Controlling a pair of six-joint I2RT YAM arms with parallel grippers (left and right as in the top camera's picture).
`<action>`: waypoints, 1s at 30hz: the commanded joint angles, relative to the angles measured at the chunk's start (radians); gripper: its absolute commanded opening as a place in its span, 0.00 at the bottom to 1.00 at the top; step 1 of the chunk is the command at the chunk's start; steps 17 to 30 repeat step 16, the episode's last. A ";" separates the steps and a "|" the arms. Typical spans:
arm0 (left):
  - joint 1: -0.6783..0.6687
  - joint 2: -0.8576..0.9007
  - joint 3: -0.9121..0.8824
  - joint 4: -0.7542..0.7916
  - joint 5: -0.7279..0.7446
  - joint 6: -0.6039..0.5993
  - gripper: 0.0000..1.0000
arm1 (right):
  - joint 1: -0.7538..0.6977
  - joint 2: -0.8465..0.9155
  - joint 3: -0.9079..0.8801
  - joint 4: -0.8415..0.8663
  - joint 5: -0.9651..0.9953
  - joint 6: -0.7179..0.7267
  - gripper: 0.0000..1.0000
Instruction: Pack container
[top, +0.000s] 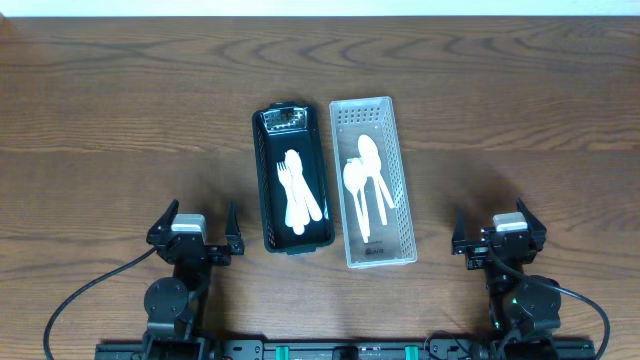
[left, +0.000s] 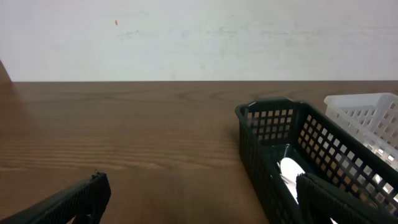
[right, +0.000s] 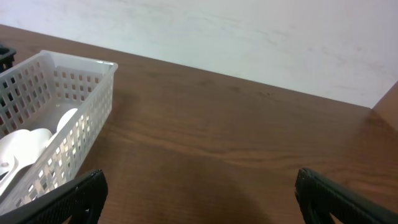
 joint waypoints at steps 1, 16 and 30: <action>-0.002 -0.007 -0.017 -0.041 -0.008 -0.012 0.98 | -0.009 -0.006 -0.003 -0.002 -0.003 0.011 0.99; -0.002 -0.007 -0.017 -0.041 -0.008 -0.012 0.98 | -0.009 -0.006 -0.003 -0.002 -0.003 0.011 0.99; -0.002 -0.007 -0.017 -0.041 -0.008 -0.012 0.98 | -0.009 -0.006 -0.003 -0.002 -0.003 0.011 0.99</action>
